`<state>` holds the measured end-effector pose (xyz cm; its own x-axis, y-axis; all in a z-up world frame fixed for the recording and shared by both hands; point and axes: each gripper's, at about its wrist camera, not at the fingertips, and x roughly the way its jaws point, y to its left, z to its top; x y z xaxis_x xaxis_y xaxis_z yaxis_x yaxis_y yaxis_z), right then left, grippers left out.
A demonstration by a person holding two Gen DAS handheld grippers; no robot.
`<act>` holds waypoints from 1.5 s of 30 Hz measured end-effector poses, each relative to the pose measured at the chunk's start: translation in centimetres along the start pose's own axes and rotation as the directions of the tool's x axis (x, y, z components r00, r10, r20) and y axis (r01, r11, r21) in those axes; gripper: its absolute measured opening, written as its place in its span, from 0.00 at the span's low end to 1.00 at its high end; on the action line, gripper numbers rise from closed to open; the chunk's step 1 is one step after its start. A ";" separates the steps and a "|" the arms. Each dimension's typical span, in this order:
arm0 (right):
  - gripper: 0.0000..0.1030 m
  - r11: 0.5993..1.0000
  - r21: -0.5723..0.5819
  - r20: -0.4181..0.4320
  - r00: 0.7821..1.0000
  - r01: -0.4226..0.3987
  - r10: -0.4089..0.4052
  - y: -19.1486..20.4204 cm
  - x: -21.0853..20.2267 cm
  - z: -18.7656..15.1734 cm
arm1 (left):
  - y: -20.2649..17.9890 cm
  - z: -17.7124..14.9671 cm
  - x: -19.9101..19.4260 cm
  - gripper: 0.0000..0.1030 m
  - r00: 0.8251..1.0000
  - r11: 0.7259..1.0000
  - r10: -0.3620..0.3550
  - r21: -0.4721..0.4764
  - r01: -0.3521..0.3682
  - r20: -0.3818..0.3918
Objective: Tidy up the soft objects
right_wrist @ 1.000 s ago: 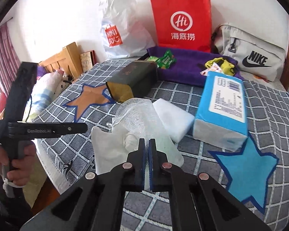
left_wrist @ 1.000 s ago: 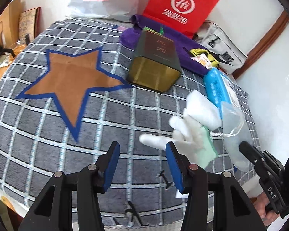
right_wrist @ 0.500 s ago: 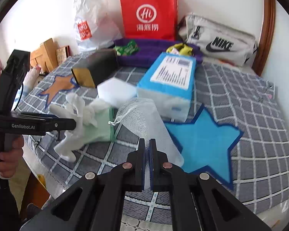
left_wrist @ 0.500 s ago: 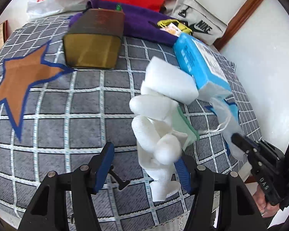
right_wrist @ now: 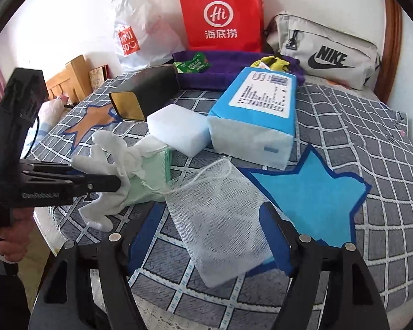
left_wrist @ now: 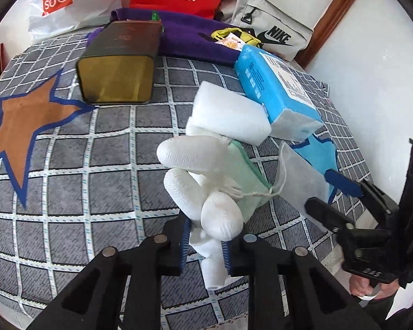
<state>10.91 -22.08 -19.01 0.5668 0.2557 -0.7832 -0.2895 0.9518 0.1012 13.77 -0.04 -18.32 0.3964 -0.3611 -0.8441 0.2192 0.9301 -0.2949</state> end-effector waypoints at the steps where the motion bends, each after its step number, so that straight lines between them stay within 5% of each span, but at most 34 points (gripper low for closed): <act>1: 0.71 1.000 -0.001 -0.007 1.000 -0.002 0.002 0.0 0.5 0.1 | 0.2 0.0 -0.3 0.18 1.000 1.000 0.012 0.000 -0.012 0.007; 10: 0.65 0.999 0.003 -0.056 0.997 0.048 -0.048 0.3 3.2 0.0 | 4.0 0.0 -4.4 0.18 0.994 0.995 0.033 -0.093 -0.024 0.101; 13: 0.40 0.994 -0.048 -0.055 0.993 0.102 -0.105 0.8 3.3 0.0 | 4.6 0.2 -4.6 0.17 0.993 0.993 0.043 -0.112 -0.031 0.107; 15: 0.13 0.996 -0.035 -0.061 0.995 0.079 -0.081 0.5 3.1 0.1 | 4.8 0.1 -4.5 0.17 0.993 0.993 0.047 -0.115 -0.035 0.104; 18: 0.05 0.997 -0.014 -0.064 0.995 0.073 -0.074 -0.1 3.0 0.1 | 5.3 -0.2 -5.0 0.17 0.991 0.990 0.058 -0.131 -0.042 0.119; 22: 0.03 0.998 0.009 -0.060 0.996 0.063 -0.062 -0.5 2.3 -0.1 | 6.3 -0.2 -6.3 0.17 0.985 0.987 0.080 -0.147 -0.057 0.155; 27: 0.02 0.998 0.000 -0.042 0.997 0.069 -0.069 -0.3 1.5 0.1 | 7.5 -0.4 -5.9 0.20 0.973 0.969 0.200 -0.169 -0.179 0.115; 34: 0.02 0.997 -0.024 -0.047 0.996 0.077 -0.078 0.2 1.5 0.1 | 6.5 -0.8 -4.7 0.66 0.977 0.977 0.185 -0.130 -0.171 0.105; 40: 0.03 0.996 -0.028 -0.060 0.995 0.080 -0.082 0.1 1.7 -0.1 | 4.1 -0.5 -1.2 0.66 0.987 0.986 0.159 -0.047 -0.157 0.036; 45: 0.02 0.996 -0.022 -0.057 0.995 0.084 -0.085 -0.1 1.7 -0.1 | 2.4 -0.5 0.5 0.64 0.958 0.959 0.281 0.022 -0.283 0.062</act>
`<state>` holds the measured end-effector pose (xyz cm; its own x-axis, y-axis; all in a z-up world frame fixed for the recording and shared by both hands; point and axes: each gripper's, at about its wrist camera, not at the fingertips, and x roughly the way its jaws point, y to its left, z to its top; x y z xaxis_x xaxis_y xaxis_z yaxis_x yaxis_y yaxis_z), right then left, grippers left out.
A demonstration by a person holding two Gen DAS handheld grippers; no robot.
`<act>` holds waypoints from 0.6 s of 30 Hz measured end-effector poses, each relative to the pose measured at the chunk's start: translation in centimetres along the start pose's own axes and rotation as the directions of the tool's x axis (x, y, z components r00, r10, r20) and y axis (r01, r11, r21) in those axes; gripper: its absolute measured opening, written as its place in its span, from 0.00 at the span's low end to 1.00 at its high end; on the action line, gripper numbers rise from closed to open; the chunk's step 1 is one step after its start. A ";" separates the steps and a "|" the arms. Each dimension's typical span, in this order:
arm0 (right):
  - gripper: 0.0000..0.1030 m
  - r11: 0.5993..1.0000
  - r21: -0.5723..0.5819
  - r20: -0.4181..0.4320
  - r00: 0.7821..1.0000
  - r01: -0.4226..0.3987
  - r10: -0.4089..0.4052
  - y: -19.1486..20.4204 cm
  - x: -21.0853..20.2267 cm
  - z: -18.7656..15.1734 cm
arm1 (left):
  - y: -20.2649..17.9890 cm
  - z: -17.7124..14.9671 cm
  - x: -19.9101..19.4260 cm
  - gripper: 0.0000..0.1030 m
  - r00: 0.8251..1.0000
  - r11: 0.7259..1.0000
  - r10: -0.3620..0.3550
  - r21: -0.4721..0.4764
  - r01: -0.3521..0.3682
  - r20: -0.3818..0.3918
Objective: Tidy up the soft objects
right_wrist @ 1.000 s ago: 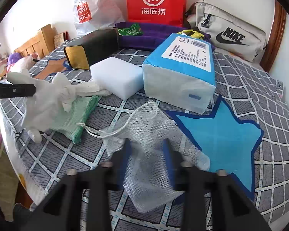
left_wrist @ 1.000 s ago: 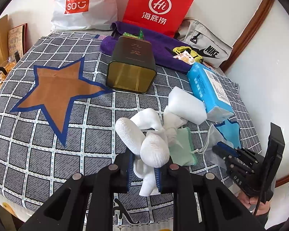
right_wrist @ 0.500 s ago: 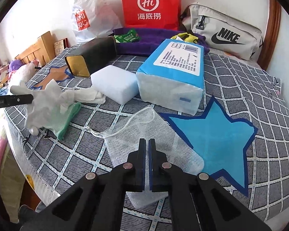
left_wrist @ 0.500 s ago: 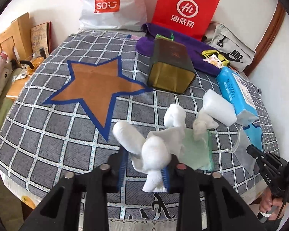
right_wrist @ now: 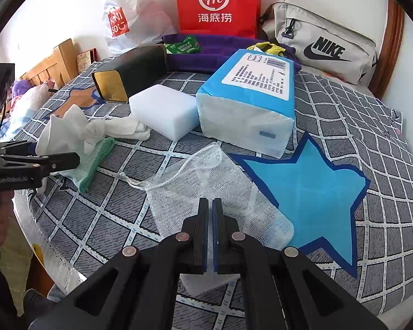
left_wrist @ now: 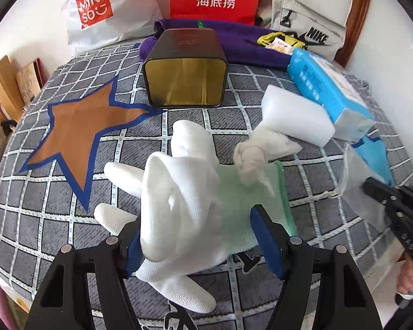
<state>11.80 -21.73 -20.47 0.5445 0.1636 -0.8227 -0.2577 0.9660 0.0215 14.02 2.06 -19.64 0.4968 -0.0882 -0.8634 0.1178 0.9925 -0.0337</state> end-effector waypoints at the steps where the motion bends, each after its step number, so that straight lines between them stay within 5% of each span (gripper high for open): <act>1: 0.02 1.000 -0.006 0.005 1.000 0.004 -0.004 0.0 0.0 0.0 | -0.1 0.1 0.1 0.59 1.000 1.000 0.018 -0.001 -0.018 0.011; 4: 0.01 0.999 -0.034 0.003 1.000 0.015 -0.015 0.3 -0.1 -0.1 | -0.2 0.3 -0.2 0.35 1.000 1.000 0.014 0.007 -0.015 0.026; 7: 0.05 1.000 -0.017 -0.004 1.000 -0.024 0.023 -0.1 -0.3 -0.1 | 0.7 0.4 -0.5 0.22 0.999 0.999 -0.031 -0.025 0.031 0.021; 8: 0.21 0.999 0.000 -0.004 0.999 -0.047 0.047 -0.4 -0.3 0.0 | 1.0 0.3 -0.5 0.20 0.999 0.998 -0.050 -0.038 0.051 0.017; 9: 0.46 0.997 0.018 -0.002 0.997 -0.072 0.072 -0.8 -0.4 0.0 | 1.1 0.4 -0.5 0.20 0.998 0.997 -0.062 -0.052 0.062 0.016; 11: 0.67 0.997 0.022 0.026 0.997 -0.068 0.068 -1.0 -0.4 0.0 | 1.4 0.4 -0.7 0.19 0.998 0.996 -0.058 -0.071 0.059 0.017; 18: 0.84 0.997 -0.033 0.014 0.998 -0.068 0.068 -0.8 1.6 0.3 | 2.5 0.1 -0.9 0.19 0.998 0.993 -0.070 -0.097 0.070 0.004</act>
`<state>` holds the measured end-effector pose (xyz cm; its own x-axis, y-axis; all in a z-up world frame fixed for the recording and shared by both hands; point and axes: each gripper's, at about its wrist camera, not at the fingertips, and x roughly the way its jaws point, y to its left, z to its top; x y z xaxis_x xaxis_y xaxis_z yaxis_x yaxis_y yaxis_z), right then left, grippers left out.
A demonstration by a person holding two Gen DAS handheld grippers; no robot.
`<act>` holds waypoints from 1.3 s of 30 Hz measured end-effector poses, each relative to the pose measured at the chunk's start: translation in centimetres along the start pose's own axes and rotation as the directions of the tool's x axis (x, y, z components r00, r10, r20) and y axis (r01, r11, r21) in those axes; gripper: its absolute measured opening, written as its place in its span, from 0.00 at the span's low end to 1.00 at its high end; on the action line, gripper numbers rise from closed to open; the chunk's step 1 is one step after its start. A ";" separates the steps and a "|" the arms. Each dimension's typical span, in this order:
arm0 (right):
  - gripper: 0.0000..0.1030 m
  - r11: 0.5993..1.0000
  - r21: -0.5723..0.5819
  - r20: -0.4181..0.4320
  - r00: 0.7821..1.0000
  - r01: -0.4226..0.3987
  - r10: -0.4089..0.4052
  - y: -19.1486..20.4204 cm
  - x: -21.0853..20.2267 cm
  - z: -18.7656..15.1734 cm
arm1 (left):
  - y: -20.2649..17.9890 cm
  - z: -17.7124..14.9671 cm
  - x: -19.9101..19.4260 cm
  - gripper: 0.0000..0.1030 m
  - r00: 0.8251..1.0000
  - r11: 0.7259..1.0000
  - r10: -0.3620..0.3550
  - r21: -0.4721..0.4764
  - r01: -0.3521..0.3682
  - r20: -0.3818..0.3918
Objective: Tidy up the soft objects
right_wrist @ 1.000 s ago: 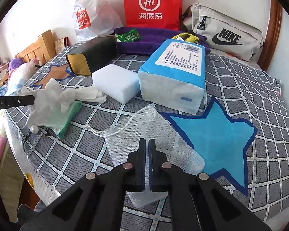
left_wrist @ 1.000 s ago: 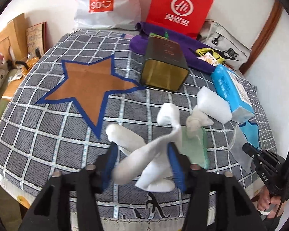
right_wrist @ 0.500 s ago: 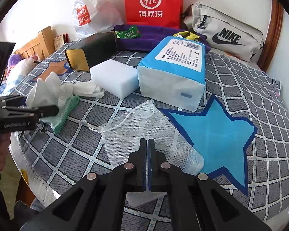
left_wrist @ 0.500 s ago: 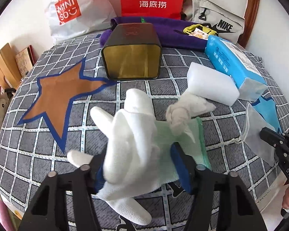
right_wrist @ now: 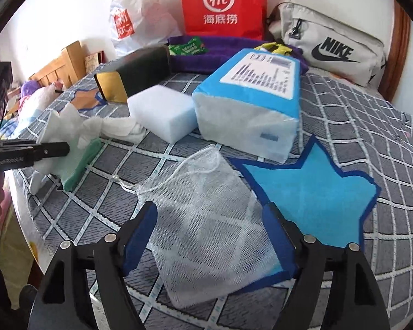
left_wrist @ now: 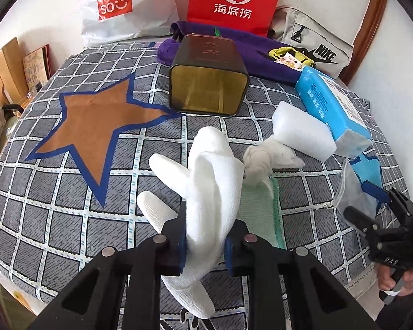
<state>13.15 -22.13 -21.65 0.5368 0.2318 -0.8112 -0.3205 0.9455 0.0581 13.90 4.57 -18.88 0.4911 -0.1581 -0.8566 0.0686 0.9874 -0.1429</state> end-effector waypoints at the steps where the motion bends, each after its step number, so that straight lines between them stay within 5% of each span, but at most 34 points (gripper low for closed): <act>1: 0.87 1.000 -0.014 0.004 1.000 -0.007 0.007 0.2 0.1 0.1 | 0.1 0.0 0.1 0.19 1.000 1.000 -0.003 -0.001 0.003 -0.007; 7: 0.93 0.994 -0.111 -0.027 1.000 -0.018 0.016 2.1 1.0 0.1 | 0.1 0.0 0.1 0.19 1.000 1.000 -0.004 -0.011 0.004 -0.008; 10: 0.84 0.996 -0.092 -0.019 1.000 0.008 -0.010 2.1 0.7 0.0 | 0.3 0.2 -0.1 0.19 1.000 1.000 -0.001 -0.019 0.001 -0.004; 13: 0.51 0.998 -0.050 -0.003 0.999 0.035 -0.035 1.0 0.1 0.2 | 0.7 0.5 -1.1 0.19 1.000 1.000 0.008 -0.021 -0.008 0.015; 15: 0.13 0.998 -0.025 -0.004 0.999 0.052 -0.052 0.1 -0.1 0.4 | 1.0 0.9 -2.1 0.19 0.999 1.000 -0.001 -0.031 0.002 0.038; 16: 0.07 0.998 -0.012 -0.009 0.998 0.058 -0.058 -0.3 0.0 0.5 | 1.0 1.2 -2.5 0.19 0.999 0.999 -0.007 -0.035 0.008 0.046; 20: 0.05 0.998 0.065 -0.031 0.999 0.019 -0.017 -1.9 -0.8 0.8 | 1.2 2.0 -4.3 0.18 0.996 0.999 -0.011 -0.039 0.014 0.084; 39: 0.05 0.999 0.013 0.146 0.989 0.032 -0.034 0.2 -9.2 6.7 | 1.2 6.0 -10.5 0.18 0.979 0.997 -0.013 -0.078 0.030 0.202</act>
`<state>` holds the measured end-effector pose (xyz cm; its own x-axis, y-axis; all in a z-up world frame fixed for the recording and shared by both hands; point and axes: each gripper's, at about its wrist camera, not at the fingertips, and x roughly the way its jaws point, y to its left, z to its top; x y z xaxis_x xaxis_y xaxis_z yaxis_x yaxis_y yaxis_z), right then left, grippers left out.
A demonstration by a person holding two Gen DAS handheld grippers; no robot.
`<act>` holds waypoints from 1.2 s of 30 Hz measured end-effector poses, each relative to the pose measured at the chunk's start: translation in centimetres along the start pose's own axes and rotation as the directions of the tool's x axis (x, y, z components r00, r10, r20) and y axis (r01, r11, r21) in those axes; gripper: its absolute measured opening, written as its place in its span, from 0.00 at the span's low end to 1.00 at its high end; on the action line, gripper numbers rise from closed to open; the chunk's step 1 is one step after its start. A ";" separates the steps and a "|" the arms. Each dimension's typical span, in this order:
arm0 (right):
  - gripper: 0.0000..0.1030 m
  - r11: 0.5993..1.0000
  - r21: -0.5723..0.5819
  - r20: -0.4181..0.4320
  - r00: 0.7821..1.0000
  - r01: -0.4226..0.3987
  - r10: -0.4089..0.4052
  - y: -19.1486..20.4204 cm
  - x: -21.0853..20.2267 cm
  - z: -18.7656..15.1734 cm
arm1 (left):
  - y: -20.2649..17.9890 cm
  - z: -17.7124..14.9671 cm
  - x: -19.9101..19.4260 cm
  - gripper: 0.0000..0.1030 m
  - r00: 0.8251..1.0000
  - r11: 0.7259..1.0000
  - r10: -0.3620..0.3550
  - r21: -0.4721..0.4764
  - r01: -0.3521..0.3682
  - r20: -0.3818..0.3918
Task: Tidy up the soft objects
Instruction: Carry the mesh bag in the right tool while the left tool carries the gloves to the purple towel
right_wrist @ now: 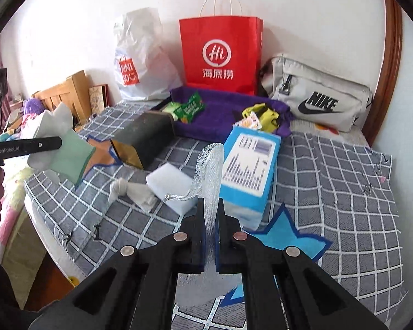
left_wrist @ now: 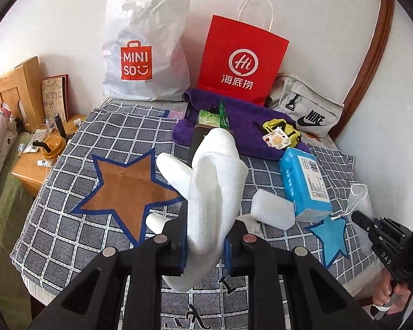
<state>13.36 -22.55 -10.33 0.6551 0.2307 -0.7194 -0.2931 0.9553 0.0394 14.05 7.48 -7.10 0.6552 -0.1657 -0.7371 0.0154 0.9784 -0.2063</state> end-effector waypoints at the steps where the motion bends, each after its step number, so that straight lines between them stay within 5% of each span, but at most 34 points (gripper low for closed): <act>1: 0.05 1.000 0.002 0.004 1.000 0.001 -0.001 -0.1 -0.1 0.3 | -0.2 0.3 -0.1 0.18 1.000 1.000 -0.002 0.001 0.002 0.003; 23: 0.05 0.998 0.028 0.067 0.997 0.048 -0.049 -3.2 -0.7 7.5 | -3.5 7.9 1.4 0.18 0.998 0.998 -0.054 0.037 0.053 0.032; 36: 0.05 0.998 0.044 0.073 0.996 0.054 -0.057 -4.9 3.1 11.9 | -3.9 12.1 5.4 0.18 0.999 0.999 -0.048 0.021 0.048 0.014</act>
<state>25.14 -24.32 -4.47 0.7202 0.1883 -0.6678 -0.2261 0.9736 0.0307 26.71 4.31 -2.53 0.6641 -0.2110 -0.7173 0.0626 0.9717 -0.2279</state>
